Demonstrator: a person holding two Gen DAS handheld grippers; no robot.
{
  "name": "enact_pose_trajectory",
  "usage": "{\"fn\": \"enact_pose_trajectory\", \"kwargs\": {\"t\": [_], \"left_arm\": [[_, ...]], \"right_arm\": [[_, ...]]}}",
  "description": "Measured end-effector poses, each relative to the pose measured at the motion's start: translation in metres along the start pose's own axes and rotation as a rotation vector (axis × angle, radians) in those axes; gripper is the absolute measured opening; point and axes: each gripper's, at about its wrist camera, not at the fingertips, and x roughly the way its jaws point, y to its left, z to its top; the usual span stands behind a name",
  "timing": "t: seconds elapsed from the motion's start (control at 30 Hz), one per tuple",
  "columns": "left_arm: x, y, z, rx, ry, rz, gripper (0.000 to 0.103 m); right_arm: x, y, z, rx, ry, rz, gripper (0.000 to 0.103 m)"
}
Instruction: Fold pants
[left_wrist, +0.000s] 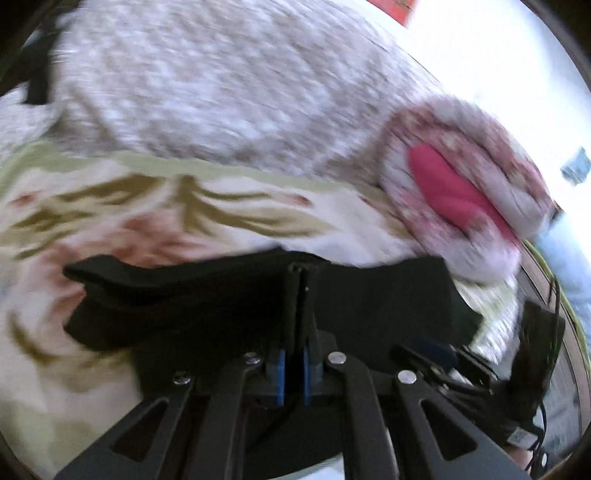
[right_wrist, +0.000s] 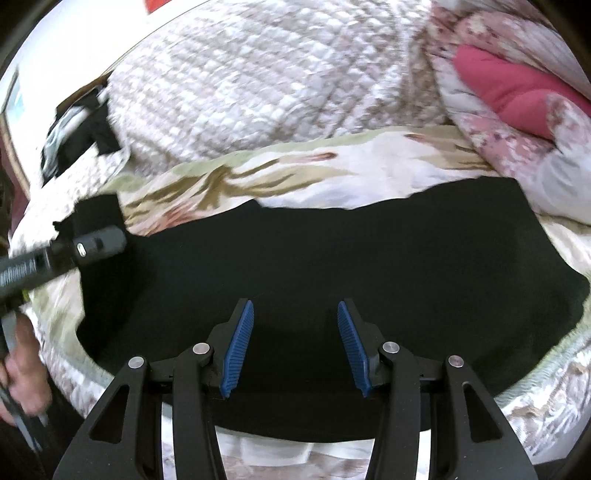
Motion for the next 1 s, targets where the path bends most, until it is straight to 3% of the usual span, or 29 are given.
{"fn": "enact_pose_trajectory", "kwargs": {"t": [0.13, 0.23, 0.27, 0.33, 0.43, 0.57, 0.7, 0.8, 0.9, 1.0], "left_arm": [[0.041, -0.023, -0.019, 0.052, 0.148, -0.108, 0.008], [0.056, -0.029, -0.03, 0.055, 0.229, -0.126, 0.012], [0.054, -0.029, -0.031, 0.052, 0.226, -0.141, 0.015], [0.038, -0.029, -0.03, 0.044, 0.19, -0.189, 0.031], [0.006, -0.022, -0.025, 0.03, 0.104, -0.208, 0.04], [-0.026, 0.003, -0.018, -0.02, 0.016, -0.127, 0.05], [-0.015, 0.028, -0.017, -0.071, 0.071, -0.013, 0.05], [-0.012, 0.038, -0.014, -0.1, 0.072, 0.036, 0.05], [-0.013, 0.043, -0.014, -0.069, 0.057, 0.1, 0.05], [-0.016, 0.048, -0.016, -0.028, 0.056, 0.149, 0.05]], "right_arm": [[-0.004, -0.018, 0.001, 0.062, -0.005, -0.042, 0.048], [-0.005, -0.027, 0.001, 0.097, -0.002, -0.051, 0.048], [-0.005, -0.029, 0.001, 0.105, -0.002, -0.05, 0.048], [-0.006, -0.029, 0.002, 0.108, -0.007, -0.049, 0.048], [-0.006, -0.026, 0.003, 0.104, -0.014, -0.037, 0.048], [-0.008, -0.021, 0.004, 0.093, -0.025, -0.023, 0.048], [-0.008, -0.018, 0.005, 0.094, -0.029, 0.005, 0.048], [-0.003, -0.017, 0.004, 0.113, 0.001, 0.089, 0.048], [0.009, -0.015, 0.0, 0.135, 0.067, 0.194, 0.048], [0.022, -0.014, -0.002, 0.176, 0.119, 0.244, 0.048]]}}
